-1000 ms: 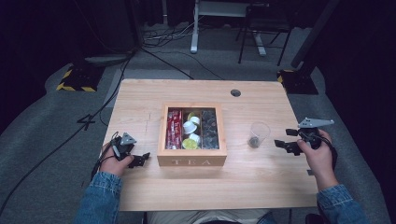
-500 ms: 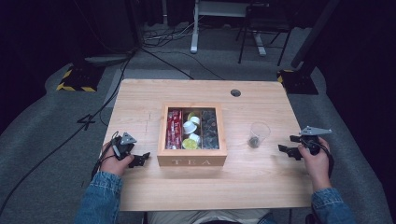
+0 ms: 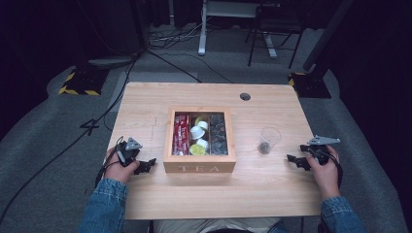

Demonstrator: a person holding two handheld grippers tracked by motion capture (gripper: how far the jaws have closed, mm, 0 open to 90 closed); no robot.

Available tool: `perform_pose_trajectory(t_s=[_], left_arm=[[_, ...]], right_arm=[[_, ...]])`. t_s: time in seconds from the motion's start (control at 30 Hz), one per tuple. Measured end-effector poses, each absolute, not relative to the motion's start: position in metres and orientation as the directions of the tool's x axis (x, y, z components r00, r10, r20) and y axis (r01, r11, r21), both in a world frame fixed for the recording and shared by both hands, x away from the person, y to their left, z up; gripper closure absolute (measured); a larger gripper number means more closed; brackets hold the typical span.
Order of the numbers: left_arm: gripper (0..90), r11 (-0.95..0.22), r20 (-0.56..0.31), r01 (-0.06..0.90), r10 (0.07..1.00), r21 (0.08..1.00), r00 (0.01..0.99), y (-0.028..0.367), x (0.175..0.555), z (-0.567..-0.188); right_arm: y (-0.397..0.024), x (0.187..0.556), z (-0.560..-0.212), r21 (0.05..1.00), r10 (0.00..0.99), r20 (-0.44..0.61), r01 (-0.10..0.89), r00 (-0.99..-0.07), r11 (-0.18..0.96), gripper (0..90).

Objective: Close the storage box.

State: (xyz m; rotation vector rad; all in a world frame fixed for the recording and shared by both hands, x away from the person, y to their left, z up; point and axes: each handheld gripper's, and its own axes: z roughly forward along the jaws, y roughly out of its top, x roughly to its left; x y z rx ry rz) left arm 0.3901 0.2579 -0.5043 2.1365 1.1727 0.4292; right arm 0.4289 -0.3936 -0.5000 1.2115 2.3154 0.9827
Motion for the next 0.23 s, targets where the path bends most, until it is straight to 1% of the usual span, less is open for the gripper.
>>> perform_pose_trajectory(t_s=[0.03,0.07,0.23], left_arm=[[9.6,-0.384,-0.022,0.623,0.84,0.681,0.542,0.258,0.3902,-0.5043],[9.6,-0.383,-0.022,0.625,0.842,0.68,0.539,0.2581,0.3901,-0.5042],[9.6,-0.359,-0.025,0.638,0.86,0.681,0.51,0.2591,0.3905,-0.5045]], right_arm=[[-0.3917,0.4287,-0.5003,0.711,0.817,-0.01,0.571,-0.576,0.411,14.0],[-0.391,0.429,-0.5004,0.708,0.818,-0.01,0.573,-0.575,0.412,13.4],[-0.3904,0.4291,-0.5007,0.708,0.819,-0.007,0.575,-0.574,0.409,12.7]])
